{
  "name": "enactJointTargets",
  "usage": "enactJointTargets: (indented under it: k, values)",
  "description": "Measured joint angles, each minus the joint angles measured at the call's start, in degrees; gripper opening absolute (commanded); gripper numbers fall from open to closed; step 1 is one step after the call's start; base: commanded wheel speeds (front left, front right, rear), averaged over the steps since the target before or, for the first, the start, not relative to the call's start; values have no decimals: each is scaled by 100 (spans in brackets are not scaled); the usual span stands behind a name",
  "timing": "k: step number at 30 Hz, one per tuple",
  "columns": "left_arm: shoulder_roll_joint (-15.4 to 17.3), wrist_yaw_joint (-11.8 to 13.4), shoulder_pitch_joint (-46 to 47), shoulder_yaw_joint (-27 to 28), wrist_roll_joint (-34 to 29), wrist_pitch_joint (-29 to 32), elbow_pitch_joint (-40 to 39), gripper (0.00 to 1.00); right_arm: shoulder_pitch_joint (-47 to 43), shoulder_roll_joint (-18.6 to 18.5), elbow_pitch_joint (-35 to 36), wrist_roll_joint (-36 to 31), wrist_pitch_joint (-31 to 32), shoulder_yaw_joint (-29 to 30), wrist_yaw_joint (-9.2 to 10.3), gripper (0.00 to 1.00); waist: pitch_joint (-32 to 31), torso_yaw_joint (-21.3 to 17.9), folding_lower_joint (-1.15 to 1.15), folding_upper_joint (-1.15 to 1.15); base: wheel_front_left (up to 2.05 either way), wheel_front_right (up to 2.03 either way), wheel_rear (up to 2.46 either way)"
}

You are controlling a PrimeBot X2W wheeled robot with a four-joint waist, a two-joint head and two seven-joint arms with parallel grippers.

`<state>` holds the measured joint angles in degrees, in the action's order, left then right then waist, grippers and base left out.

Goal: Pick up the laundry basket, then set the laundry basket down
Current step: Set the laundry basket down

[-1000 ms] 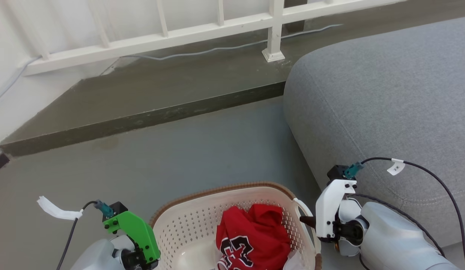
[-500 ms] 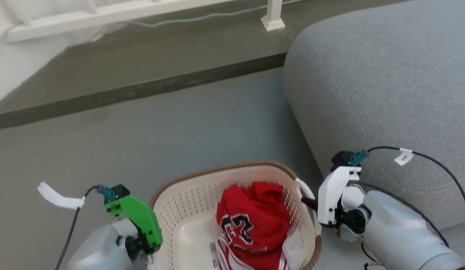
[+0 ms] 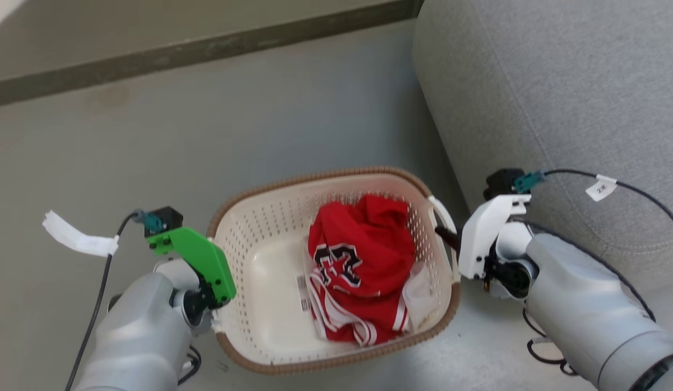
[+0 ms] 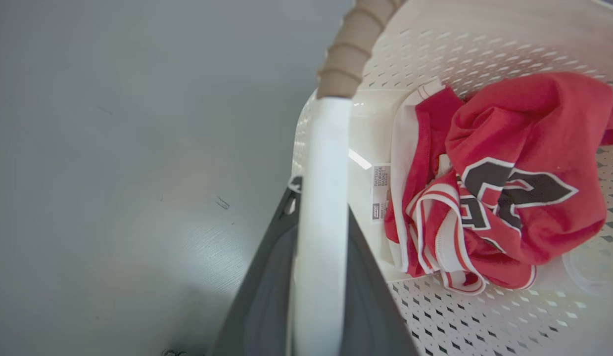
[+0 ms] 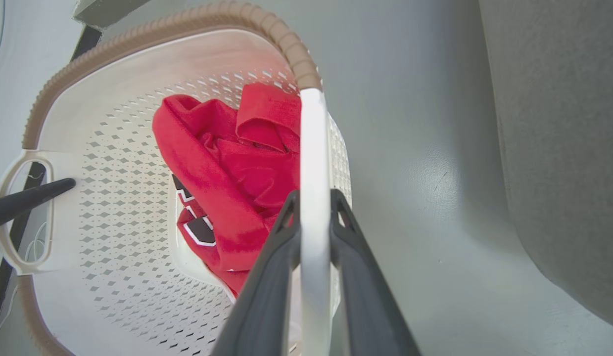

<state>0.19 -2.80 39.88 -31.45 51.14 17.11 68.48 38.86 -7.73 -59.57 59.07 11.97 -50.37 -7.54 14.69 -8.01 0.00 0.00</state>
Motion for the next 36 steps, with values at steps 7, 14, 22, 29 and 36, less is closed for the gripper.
enactJointTargets:
  k: [7, 14, 22, 29, 36]
  values:
    - [-3, 121, 366, -37, -156, -275, -112, 0, 391, -41, -33, -167, -402, 5, -1, 0, 512, 7, 0, 0, 0, 0, 0]
    - [-14, 302, 784, -113, -309, -698, -276, 0, 854, -66, -105, -346, -960, 69, -1, 0, 1099, 35, 1, 0, 0, 0, 0]
    - [-25, 433, 1060, -167, -405, -1110, -323, 0, 1152, -54, -187, -482, -1366, 70, -1, 0, 1624, 87, 1, 0, 0, 0, 0]
    - [-27, 531, 1277, -222, -602, -1413, -301, 0, 1352, -10, -279, -608, -1685, 51, -1, 0, 1995, 126, 0, 0, 0, 0, 0]
    - [-54, 586, 1413, -261, -666, -1640, -247, 0, 1505, 16, -415, -733, -2009, -1, 7, 0, 2307, 143, 0, 0, 0, 0, 0]
